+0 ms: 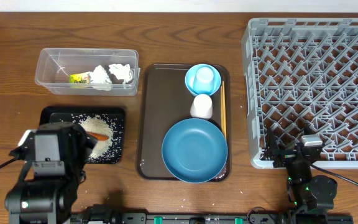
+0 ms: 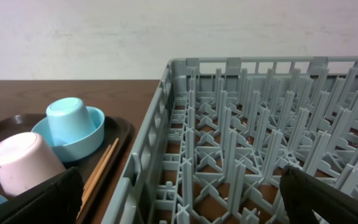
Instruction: Sort waste into correct bins and load items into the dishwasher rack
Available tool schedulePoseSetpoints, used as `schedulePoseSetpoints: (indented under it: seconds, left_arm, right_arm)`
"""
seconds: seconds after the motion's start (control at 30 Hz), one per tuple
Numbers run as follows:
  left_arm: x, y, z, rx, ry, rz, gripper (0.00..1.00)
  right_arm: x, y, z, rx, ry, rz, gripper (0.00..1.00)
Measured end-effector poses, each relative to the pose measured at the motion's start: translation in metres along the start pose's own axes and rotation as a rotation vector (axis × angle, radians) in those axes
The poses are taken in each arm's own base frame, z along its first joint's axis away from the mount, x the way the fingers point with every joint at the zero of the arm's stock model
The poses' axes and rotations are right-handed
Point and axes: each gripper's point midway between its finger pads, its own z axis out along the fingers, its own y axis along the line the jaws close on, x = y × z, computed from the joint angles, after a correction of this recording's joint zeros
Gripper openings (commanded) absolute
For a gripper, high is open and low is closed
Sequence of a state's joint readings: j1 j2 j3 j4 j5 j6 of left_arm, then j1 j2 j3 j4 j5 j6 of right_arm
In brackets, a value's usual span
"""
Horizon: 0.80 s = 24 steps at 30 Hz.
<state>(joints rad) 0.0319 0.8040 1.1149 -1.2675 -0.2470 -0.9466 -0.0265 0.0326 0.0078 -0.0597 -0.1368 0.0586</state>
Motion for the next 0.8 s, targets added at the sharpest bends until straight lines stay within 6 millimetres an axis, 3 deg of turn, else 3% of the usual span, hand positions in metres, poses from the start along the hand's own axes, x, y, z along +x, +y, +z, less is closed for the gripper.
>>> schedulePoseSetpoints:
  seconds: [0.23,0.43,0.8]
  left_arm:
    - [-0.027,0.038,0.023,-0.224,-0.019,-0.184,0.97]
    - [-0.025,0.072,0.039,-0.41,0.076,-0.302,0.97]
    - [-0.021,0.079,0.06,-0.505,0.17,-0.323,0.98]
  right_arm:
    - [0.0,0.0,0.0,0.0,0.001,0.0,0.99]
    - [0.0,0.0,0.0,0.0,0.0,0.0,0.99]
    - [0.0,0.0,0.0,0.0,0.0,0.0,0.99]
